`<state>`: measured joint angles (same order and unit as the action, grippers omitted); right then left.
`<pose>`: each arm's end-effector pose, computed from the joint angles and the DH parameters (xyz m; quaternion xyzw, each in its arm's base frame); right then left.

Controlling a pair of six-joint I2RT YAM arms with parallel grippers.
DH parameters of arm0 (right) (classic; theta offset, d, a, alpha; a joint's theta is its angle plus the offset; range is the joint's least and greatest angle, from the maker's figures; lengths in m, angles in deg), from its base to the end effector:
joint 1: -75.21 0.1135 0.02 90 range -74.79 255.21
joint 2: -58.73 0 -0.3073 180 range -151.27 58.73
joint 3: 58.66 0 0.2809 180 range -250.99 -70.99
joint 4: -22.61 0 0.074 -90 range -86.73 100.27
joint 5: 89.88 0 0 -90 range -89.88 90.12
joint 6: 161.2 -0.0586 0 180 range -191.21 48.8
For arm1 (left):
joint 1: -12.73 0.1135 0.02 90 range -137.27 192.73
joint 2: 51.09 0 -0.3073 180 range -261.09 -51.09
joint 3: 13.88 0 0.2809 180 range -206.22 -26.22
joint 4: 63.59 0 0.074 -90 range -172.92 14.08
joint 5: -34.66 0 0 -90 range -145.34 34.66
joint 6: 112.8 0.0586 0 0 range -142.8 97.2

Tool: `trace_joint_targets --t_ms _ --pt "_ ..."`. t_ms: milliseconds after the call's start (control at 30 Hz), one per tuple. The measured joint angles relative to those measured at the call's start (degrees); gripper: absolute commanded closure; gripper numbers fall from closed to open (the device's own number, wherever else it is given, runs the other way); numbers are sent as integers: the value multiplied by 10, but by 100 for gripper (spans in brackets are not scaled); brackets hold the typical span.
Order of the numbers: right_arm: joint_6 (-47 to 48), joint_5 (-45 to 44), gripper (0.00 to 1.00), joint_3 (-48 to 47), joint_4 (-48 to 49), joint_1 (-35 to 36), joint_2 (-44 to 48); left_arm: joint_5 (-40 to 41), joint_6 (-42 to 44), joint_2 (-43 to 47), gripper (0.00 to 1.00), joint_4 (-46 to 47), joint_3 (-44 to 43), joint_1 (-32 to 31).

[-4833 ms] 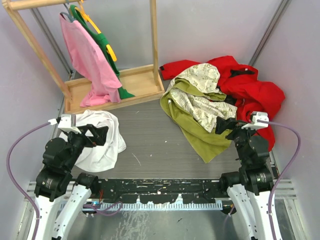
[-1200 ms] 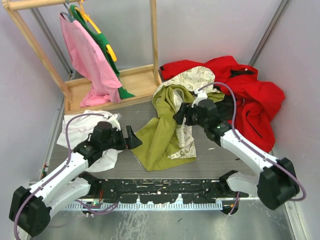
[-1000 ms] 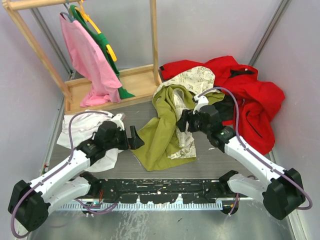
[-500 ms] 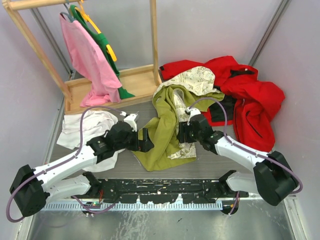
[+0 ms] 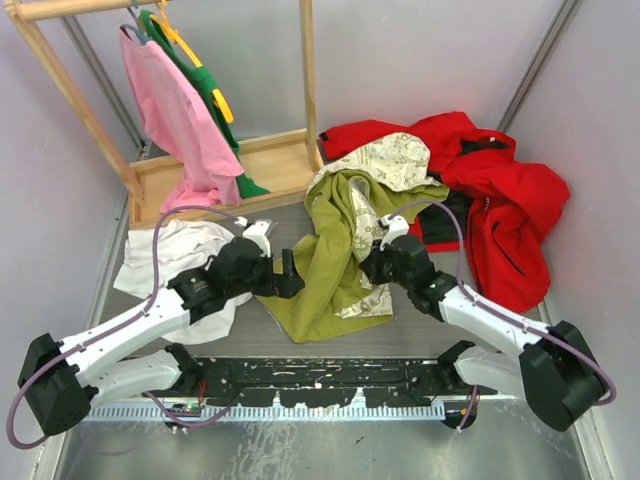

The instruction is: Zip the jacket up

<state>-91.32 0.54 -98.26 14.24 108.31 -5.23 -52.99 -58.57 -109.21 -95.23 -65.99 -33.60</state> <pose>0.2113 0.1383 0.2020 -0.1009 0.8719 0.2175 0.4270 0.1688 -0.1734 0.2641 0.0736 0.8943 -0.2757 0.3447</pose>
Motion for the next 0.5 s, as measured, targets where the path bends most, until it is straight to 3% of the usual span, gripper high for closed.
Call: trace_joint_targets --t_ms 233,500 --pt "-18 77 99 37 90 -28 69 41 5 59 2 -15 -2 -1" --pt "-56 192 99 70 216 -78 82 49 7 103 2 7 7 -1"
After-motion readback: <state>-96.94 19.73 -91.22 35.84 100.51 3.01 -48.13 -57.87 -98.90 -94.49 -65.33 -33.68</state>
